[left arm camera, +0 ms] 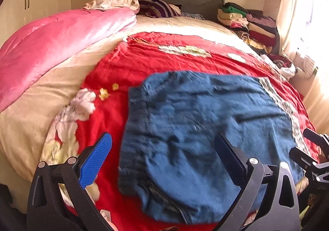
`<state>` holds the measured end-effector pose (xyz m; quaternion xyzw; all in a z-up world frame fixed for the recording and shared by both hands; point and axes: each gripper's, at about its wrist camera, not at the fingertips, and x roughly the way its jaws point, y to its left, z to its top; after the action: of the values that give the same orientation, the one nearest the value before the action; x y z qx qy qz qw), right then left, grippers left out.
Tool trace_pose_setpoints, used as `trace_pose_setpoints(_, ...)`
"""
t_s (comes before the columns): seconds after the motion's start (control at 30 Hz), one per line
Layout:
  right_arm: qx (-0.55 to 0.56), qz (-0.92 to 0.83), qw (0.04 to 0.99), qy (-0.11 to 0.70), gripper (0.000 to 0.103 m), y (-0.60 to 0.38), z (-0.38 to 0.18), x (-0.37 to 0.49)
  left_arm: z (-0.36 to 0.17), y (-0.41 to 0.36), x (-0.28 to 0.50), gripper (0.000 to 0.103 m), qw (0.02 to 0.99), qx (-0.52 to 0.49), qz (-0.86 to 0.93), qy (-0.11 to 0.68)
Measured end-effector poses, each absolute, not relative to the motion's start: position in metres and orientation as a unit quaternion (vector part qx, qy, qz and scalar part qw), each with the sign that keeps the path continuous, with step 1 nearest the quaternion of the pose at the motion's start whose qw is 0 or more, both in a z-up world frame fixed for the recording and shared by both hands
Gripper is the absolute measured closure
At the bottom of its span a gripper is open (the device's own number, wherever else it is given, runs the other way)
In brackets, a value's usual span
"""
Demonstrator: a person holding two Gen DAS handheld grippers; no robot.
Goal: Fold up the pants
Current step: 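Move both grippers to the waistband of the blue denim pants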
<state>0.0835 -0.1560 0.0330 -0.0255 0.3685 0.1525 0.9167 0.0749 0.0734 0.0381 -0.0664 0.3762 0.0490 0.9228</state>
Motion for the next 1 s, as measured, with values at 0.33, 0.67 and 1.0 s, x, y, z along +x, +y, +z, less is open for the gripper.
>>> trace_pose_setpoints(0.33,-0.054,0.159,0.914,0.369,0.008,-0.139,0.038,0.141,0.038,0.103,0.123,0.004,0.918,-0.071,0.061,0.387)
trace_pose_setpoints(0.67,-0.067,0.170,0.906,0.381,0.008,-0.121,0.036,0.196,0.022,0.140,0.182,0.004,0.902,-0.081,0.072,0.418)
trace_pose_setpoints(1.0,-0.065,0.180,0.889,0.416,0.008,-0.104,0.022,0.257,-0.004,0.149,0.233,0.004,0.885,-0.057,0.066,0.458)
